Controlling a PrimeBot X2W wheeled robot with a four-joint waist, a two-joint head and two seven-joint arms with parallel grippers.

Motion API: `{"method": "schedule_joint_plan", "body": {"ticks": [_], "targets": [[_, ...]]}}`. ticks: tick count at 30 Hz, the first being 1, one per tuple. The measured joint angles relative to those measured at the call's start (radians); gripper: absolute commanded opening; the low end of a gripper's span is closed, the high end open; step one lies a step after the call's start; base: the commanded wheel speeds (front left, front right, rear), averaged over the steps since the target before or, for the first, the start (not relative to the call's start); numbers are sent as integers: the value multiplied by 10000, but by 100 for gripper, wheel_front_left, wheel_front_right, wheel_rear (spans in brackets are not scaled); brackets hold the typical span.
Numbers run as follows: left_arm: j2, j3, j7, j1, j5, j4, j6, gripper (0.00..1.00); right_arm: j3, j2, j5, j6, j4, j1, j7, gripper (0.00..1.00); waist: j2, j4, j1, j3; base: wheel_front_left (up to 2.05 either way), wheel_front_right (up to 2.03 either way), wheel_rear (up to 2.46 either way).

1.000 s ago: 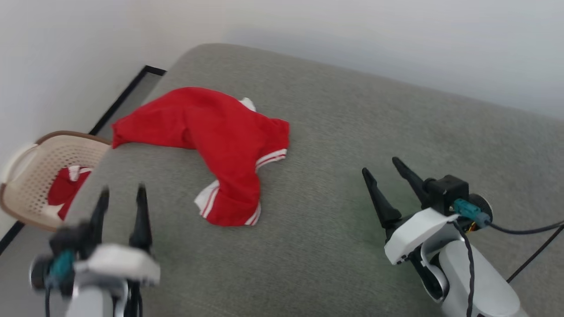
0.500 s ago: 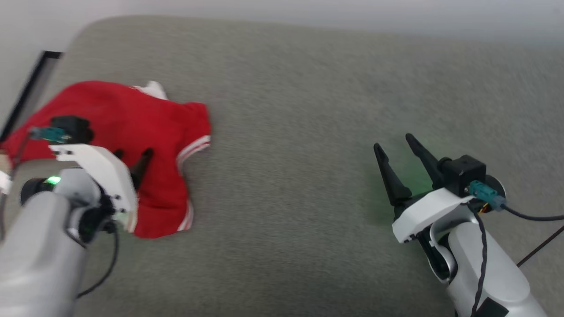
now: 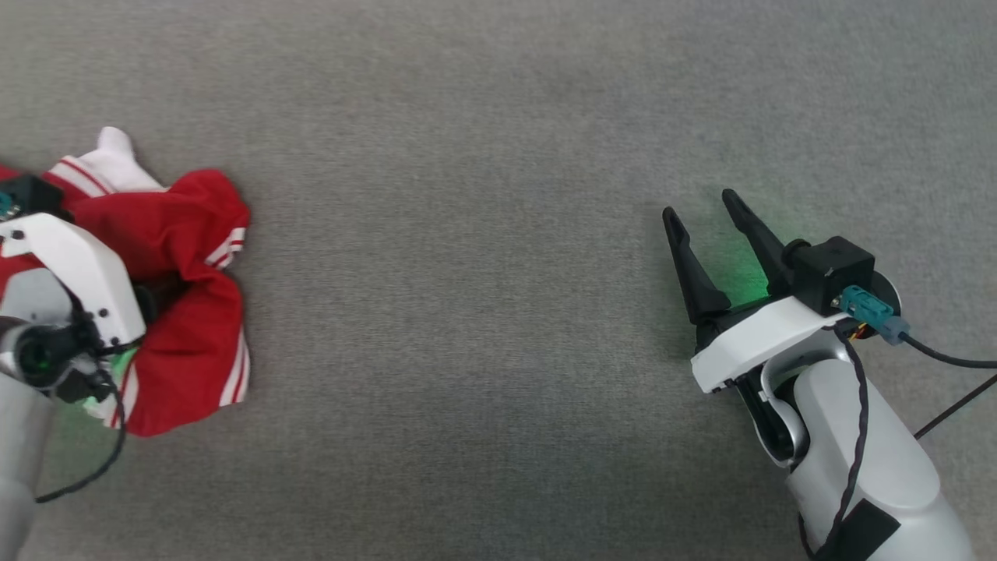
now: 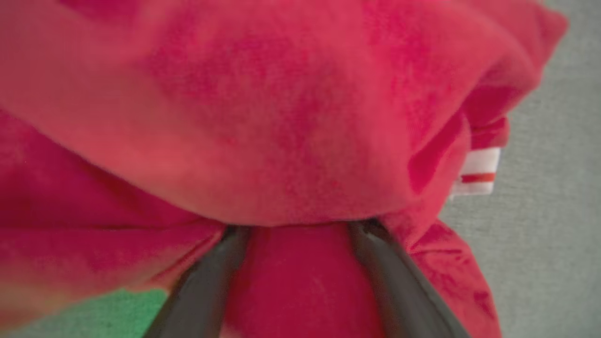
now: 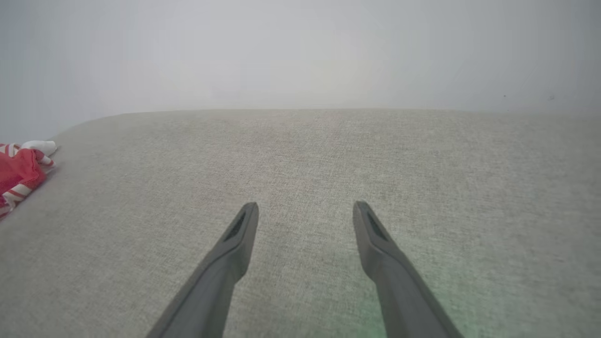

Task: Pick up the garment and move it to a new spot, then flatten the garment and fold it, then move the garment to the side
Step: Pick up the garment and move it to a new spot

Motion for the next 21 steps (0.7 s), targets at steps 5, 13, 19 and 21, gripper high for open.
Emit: {"method": "schedule_joint_plan", "body": {"ticks": [5, 13, 19, 21], "targets": [[222, -182, 21, -40, -525, 81, 0, 0, -21, 52, -29, 0, -61, -3, 0, 100, 0, -198, 0, 95, 0, 0, 0], [403, -1220, -2424, -2, 98, -77, 15, 0, -48, 194, -10, 0, -105, 15, 0, 100, -1, -184, 0, -516, 0, 0, 0], [529, -2205, -3661, -477, 157, -1522, 19, 0, -222, 336, 100, 0, -100, 291, 0, 100, -1, -266, 0, -1173, 0, 0, 0], [619, -2700, -3791, -583, 119, -2109, 19, 0, -314, 393, 157, 0, -130, 383, -2, 100, -1, -375, 1, -1308, 0, 0, 0]]}}
